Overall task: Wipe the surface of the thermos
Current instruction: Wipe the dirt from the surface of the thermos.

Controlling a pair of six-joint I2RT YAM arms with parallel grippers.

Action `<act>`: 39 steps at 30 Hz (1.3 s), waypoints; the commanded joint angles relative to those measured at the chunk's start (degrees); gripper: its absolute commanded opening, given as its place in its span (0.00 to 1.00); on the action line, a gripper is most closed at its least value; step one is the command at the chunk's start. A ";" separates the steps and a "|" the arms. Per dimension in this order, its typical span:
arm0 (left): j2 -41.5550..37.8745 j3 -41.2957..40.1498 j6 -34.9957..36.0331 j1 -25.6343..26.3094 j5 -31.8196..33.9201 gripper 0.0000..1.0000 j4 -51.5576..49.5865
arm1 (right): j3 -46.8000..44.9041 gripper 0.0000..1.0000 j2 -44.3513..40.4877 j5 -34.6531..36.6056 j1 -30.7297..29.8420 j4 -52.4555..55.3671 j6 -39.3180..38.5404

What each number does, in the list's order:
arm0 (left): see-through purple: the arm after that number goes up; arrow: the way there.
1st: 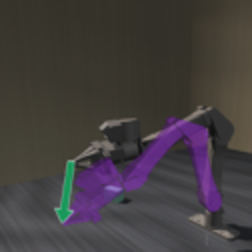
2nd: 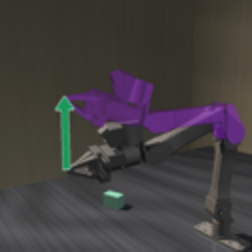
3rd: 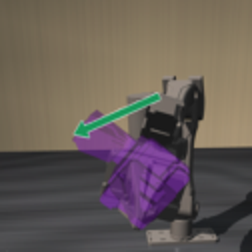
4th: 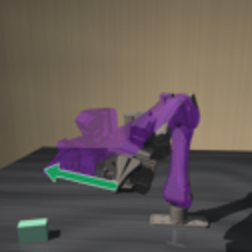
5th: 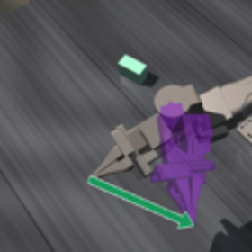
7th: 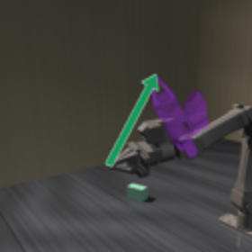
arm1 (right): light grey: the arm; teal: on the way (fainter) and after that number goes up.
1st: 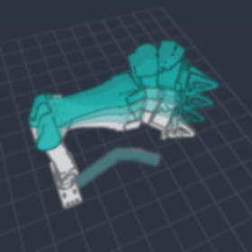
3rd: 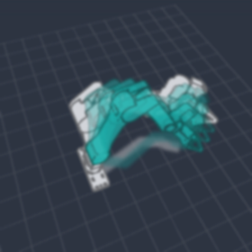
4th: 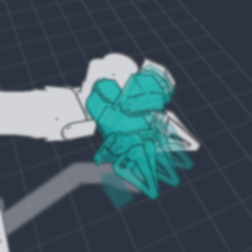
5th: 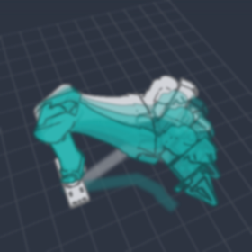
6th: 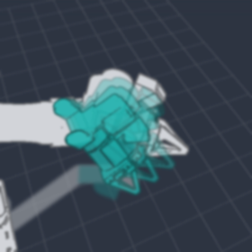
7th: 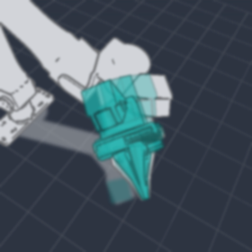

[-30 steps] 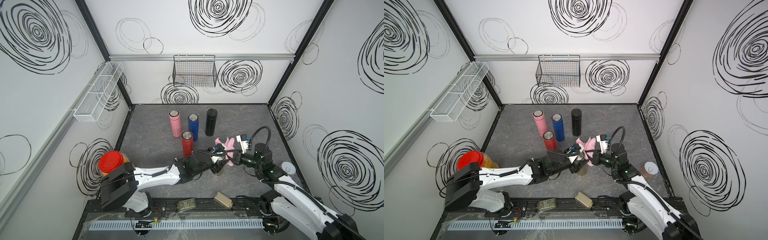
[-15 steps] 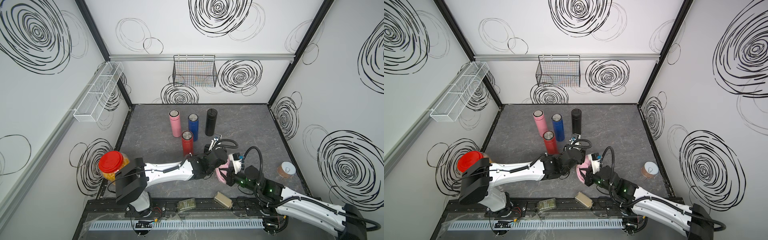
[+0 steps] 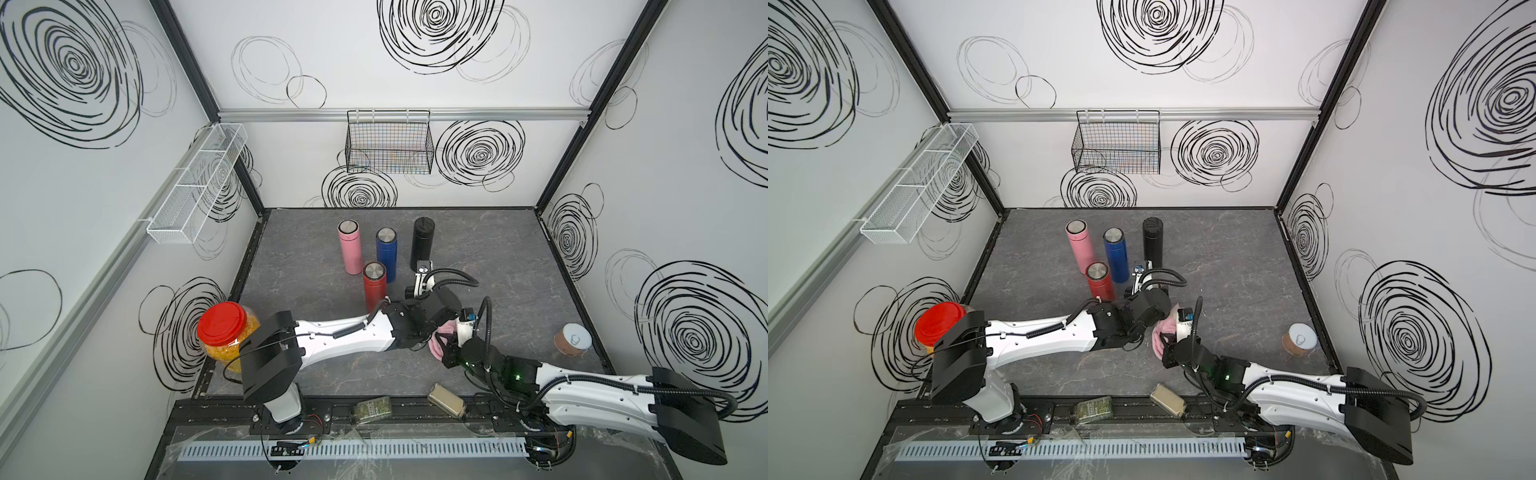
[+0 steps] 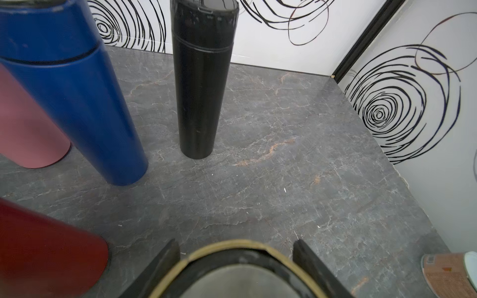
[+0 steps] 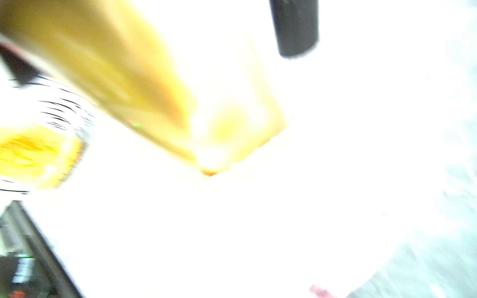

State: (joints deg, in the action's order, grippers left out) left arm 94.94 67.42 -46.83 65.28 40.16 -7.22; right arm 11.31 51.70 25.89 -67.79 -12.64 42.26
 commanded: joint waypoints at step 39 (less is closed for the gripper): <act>-8.58 -6.80 10.20 0.07 -6.15 0.00 11.65 | -8.09 0.00 -14.55 -20.47 21.03 -1.95 9.94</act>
State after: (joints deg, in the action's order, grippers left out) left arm 89.43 61.01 -42.00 65.08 34.44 -2.48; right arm 3.03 38.24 9.72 -47.57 -17.69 49.01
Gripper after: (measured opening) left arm 0.676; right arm 0.086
